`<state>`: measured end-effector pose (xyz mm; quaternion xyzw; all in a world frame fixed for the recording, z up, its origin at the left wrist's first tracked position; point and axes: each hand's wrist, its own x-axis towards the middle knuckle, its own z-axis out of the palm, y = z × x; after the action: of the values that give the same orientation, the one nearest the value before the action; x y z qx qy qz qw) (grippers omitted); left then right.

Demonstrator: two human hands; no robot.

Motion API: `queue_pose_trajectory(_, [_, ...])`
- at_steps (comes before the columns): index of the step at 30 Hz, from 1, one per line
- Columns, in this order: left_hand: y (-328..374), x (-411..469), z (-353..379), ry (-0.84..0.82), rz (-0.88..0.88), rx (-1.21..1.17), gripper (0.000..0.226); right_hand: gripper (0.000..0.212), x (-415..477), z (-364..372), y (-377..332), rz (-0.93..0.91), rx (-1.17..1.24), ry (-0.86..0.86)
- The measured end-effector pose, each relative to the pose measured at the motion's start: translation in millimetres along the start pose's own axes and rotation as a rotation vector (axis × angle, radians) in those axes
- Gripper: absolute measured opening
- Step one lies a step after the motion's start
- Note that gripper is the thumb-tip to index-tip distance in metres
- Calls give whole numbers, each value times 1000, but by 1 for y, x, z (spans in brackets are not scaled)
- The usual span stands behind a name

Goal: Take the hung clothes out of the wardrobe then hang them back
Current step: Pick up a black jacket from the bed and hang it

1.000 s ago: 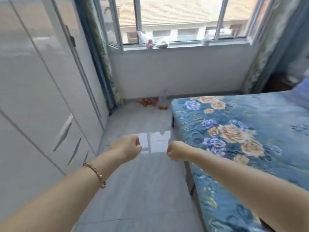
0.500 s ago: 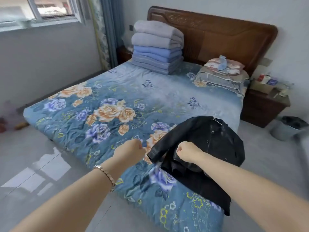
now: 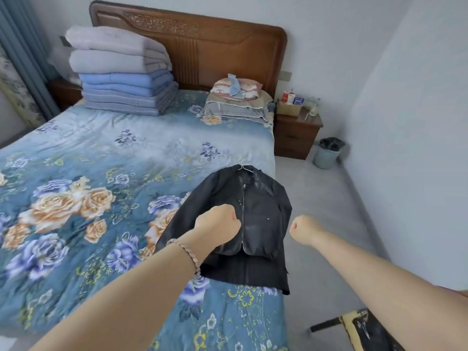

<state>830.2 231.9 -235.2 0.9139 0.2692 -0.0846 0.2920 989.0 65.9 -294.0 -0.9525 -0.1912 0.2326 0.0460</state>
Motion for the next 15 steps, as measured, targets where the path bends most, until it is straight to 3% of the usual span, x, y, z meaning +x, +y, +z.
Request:
queue_pose_trajectory(9, [27, 121, 25, 31, -50, -48, 12, 24, 125, -18, 19, -99, 16, 26])
queue_pose_trajectory(15, [22, 262, 50, 124, -293, -110, 17, 21, 301, -33, 9, -203, -39, -28])
